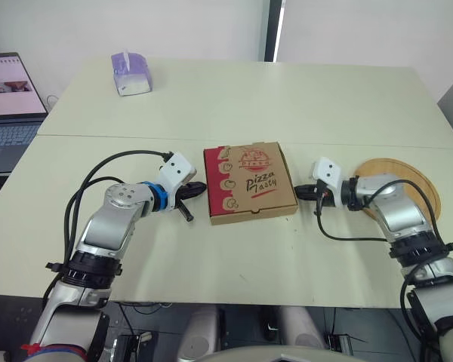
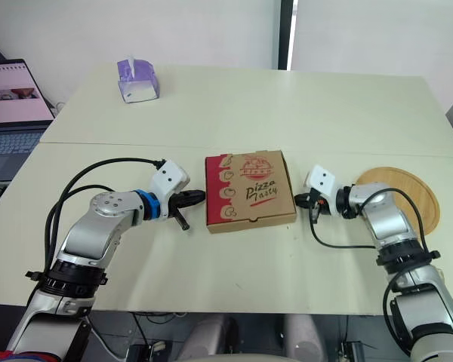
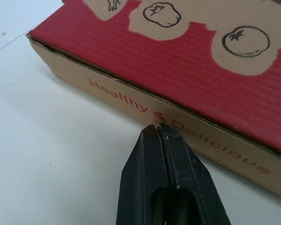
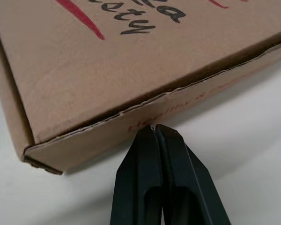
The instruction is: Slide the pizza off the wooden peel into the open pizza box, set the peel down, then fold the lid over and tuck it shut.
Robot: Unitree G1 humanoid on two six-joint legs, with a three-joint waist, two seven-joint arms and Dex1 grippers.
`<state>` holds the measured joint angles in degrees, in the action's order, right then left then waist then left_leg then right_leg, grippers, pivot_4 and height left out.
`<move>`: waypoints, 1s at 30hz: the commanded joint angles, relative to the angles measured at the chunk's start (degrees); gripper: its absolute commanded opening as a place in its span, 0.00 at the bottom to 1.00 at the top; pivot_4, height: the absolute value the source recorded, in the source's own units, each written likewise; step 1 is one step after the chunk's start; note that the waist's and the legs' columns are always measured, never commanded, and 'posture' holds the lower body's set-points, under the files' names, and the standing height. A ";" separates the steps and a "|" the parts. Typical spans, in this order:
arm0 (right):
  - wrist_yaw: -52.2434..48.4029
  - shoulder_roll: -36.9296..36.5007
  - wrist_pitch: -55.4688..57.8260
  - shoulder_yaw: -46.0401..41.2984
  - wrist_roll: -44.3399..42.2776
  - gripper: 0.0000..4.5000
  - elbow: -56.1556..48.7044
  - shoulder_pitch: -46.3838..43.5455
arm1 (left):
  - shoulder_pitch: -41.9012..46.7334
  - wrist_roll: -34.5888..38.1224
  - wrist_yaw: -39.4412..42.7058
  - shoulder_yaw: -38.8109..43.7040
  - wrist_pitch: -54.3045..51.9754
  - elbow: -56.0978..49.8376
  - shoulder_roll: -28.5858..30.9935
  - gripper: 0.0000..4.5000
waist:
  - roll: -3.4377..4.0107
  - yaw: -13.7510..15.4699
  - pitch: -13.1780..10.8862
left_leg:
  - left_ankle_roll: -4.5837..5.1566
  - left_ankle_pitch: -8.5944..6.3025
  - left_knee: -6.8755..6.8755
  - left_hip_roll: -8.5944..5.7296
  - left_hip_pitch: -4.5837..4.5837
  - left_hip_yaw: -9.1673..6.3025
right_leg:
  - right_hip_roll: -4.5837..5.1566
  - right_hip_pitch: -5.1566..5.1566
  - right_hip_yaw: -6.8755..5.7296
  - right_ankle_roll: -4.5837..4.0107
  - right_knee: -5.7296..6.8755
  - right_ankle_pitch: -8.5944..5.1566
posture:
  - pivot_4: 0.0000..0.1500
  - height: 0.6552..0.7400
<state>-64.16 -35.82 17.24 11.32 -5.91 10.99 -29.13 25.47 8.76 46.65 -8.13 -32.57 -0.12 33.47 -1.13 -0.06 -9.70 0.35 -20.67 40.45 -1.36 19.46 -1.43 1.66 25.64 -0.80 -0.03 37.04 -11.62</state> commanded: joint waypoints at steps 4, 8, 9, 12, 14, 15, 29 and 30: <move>-2.07 -2.82 8.38 -2.27 -6.19 0.02 -15.91 5.48 | 2.02 -0.16 1.88 -4.28 0.66 -3.60 -2.81 0.00 | 0.00 0.17 0.00 | -0.01 0.01 0.00 0.00 0.01 -0.03 | 0.00 -0.01 -0.04 0.00 -0.04 0.00 | 1.00 1.00; -0.10 -3.33 8.90 -3.38 -5.60 0.02 -16.06 6.16 | 2.50 -0.30 2.40 -5.33 0.35 -3.58 -3.84 0.00 | 0.00 0.14 0.00 | -0.02 0.01 0.03 -0.02 0.02 -0.01 | 0.00 -0.03 -0.01 0.02 -0.04 0.01 | 1.00 1.00; 0.37 -3.34 8.42 -3.71 -5.34 0.02 -14.92 5.87 | 2.54 -0.49 2.69 -5.75 0.56 -3.44 -3.92 0.00 | 0.00 0.13 0.00 | -0.02 0.01 0.03 -0.02 0.01 -0.01 | 0.00 -0.03 -0.01 0.02 -0.04 0.01 | 1.00 1.00; 1.24 -3.33 7.10 -4.36 -4.89 0.02 -12.25 4.81 | 2.48 -0.70 3.40 -6.22 0.51 -3.48 -3.98 0.00 | 0.00 0.11 0.00 | -0.03 0.02 0.03 -0.02 0.01 -0.01 | -0.01 -0.04 -0.01 0.02 -0.03 0.01 | 1.00 1.00; 1.35 -3.35 6.82 -4.48 -4.76 0.02 -10.97 3.94 | 2.55 -0.78 3.50 -6.13 0.47 -3.50 -3.99 0.00 | 0.00 0.10 0.00 | -0.03 0.02 0.04 -0.02 0.00 0.01 | -0.01 -0.04 0.00 0.02 -0.04 0.01 | 1.00 1.00; 1.28 -3.38 6.62 -4.48 -4.66 0.02 -10.43 3.58 | 2.60 -0.85 3.56 -6.10 0.49 -3.47 -3.96 0.00 | 0.00 0.10 0.00 | -0.03 0.02 0.04 -0.02 0.00 0.01 | -0.01 -0.04 0.00 0.02 -0.04 0.01 | 1.00 1.00; -0.27 -3.03 5.97 -3.09 -4.12 0.02 -8.95 2.93 | 2.41 -1.43 2.69 -5.13 0.62 -3.18 -3.56 0.00 | 0.00 0.08 0.00 | -0.03 0.02 0.04 -0.02 0.00 0.00 | -0.01 -0.04 0.00 0.02 -0.04 0.01 | 1.00 1.00; -0.31 -2.93 6.02 -3.06 -4.09 0.02 -8.77 2.80 | 2.35 -1.53 2.61 -5.03 0.72 -3.05 -3.42 0.00 | 0.00 0.08 0.00 | -0.03 0.02 0.04 -0.02 0.00 0.00 | -0.01 -0.04 0.00 0.02 -0.04 0.01 | 1.00 1.00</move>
<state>-63.43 -39.74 24.35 8.02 -8.22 4.19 -24.32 27.69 6.56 48.33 -11.95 -33.03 -0.48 31.08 -1.14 0.02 -9.70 0.32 -20.65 40.49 -1.38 19.46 -1.43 1.65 25.61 -0.80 -0.01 37.00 -11.61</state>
